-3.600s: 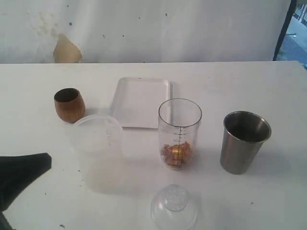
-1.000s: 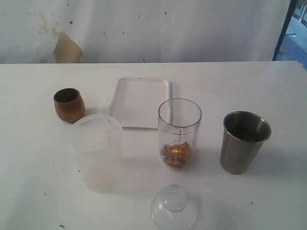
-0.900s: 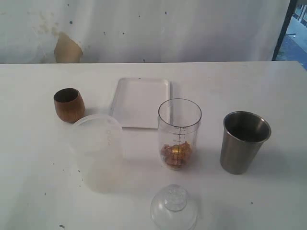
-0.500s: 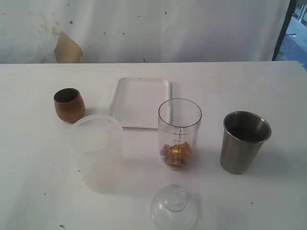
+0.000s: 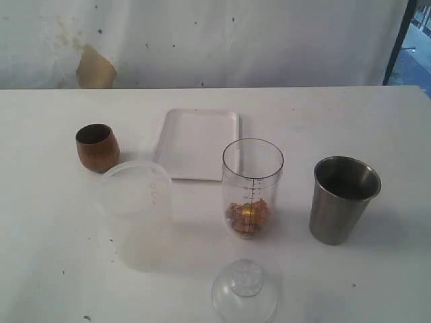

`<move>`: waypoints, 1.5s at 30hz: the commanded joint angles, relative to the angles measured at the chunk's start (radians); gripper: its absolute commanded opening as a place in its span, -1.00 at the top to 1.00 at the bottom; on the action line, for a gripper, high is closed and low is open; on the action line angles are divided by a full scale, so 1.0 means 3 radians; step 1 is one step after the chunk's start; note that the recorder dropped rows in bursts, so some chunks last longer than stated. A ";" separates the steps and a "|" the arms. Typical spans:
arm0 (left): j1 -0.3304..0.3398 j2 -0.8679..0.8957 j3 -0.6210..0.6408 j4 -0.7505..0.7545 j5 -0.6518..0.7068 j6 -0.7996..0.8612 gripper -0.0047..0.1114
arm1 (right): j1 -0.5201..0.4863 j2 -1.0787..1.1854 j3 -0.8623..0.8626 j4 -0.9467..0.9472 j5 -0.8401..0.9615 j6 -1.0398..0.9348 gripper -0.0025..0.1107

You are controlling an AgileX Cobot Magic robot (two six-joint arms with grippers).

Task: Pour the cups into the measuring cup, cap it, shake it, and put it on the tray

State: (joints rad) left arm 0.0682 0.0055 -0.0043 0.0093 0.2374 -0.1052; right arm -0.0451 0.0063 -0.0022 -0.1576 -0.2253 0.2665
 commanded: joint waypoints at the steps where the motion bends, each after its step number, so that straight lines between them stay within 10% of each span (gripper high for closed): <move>1: 0.0004 -0.0018 0.0014 -0.0031 -0.0016 -0.0012 0.92 | 0.0020 0.0056 0.0007 -0.0098 -0.0054 0.0023 -0.23; 3: 0.0004 -0.0018 0.0014 -0.0031 -0.0016 -0.0012 0.92 | 0.0020 0.0347 0.0007 -0.0098 -0.0078 0.0023 -0.67; 15: 0.0004 -0.0018 0.0014 -0.0031 -0.0016 -0.0012 0.92 | 0.0020 0.2096 0.0007 -0.1861 -0.1420 0.1106 -0.68; 45: 0.0004 -0.0018 0.0014 -0.0031 -0.0016 -0.0012 0.92 | 0.0020 0.4780 -0.0106 -0.1599 -0.2640 -0.0363 -0.68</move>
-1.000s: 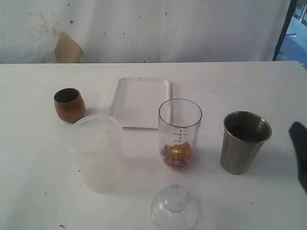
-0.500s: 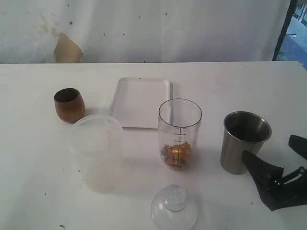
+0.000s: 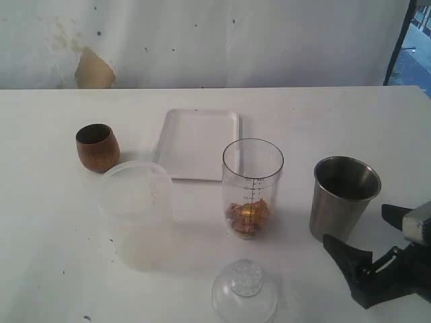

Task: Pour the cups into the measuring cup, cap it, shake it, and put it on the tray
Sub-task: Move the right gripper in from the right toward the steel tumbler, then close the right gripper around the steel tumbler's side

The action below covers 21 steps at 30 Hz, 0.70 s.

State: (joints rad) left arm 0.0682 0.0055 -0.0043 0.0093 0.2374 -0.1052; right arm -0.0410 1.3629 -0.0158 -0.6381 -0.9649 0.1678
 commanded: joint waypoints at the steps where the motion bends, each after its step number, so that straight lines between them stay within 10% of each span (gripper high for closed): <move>1: 0.0004 -0.0018 0.0014 -0.0031 -0.0016 -0.0012 0.92 | 0.0006 0.0313 -0.0068 -0.0024 -0.0207 -0.0034 -0.68; 21: 0.0004 -0.0018 0.0014 -0.0031 -0.0016 -0.0012 0.92 | 0.0006 0.1014 -0.0442 -0.0035 -0.0451 -0.0118 -0.90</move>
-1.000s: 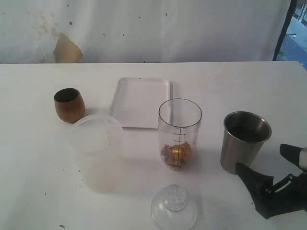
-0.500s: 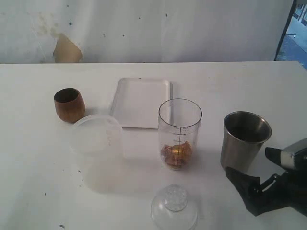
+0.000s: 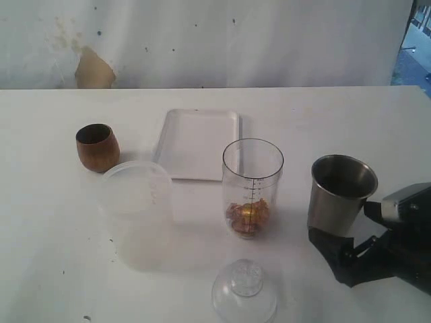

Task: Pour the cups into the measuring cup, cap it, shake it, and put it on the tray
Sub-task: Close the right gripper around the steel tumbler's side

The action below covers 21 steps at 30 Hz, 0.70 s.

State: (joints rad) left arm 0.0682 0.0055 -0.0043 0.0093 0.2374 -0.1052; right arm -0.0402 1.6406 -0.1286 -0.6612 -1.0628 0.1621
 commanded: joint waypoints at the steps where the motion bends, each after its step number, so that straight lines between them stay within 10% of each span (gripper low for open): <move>1: 0.0004 -0.0018 0.0014 -0.0031 -0.0016 -0.0012 0.92 | 0.0003 0.0114 -0.0090 0.0051 -0.0130 -0.0099 -0.90; 21: 0.0004 -0.0018 0.0014 -0.0031 -0.0016 -0.0012 0.92 | 0.0003 0.0771 -0.0634 0.0140 -0.0453 -0.0124 -0.90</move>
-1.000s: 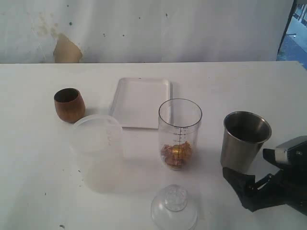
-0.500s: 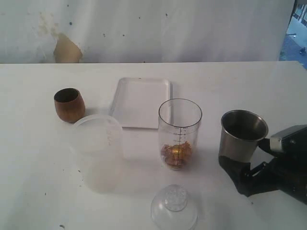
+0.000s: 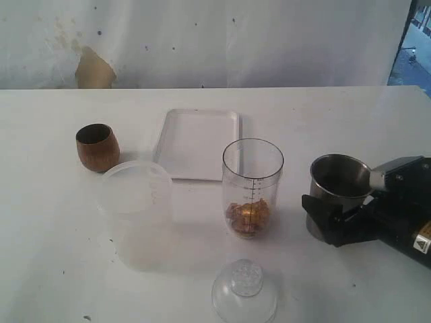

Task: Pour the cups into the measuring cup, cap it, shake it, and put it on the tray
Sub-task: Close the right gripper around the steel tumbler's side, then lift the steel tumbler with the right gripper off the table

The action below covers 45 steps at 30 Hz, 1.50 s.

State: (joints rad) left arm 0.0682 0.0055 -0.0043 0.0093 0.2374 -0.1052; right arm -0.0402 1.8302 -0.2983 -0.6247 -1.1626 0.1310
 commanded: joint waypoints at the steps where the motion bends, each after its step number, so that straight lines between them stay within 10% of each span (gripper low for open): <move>1: 0.0004 -0.0018 0.0014 -0.0031 -0.0016 -0.0012 0.92 | 0.0003 0.0183 -0.0091 0.0009 -0.0139 0.0004 -0.90; 45: 0.0004 -0.0018 0.0014 -0.0031 -0.0016 -0.0012 0.92 | 0.0003 0.0489 -0.0363 -0.0072 -0.0195 0.0186 -0.90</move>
State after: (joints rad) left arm 0.0682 0.0055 -0.0043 0.0093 0.2374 -0.1052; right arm -0.0402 1.9831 -0.4027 -0.6400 -1.2050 0.1819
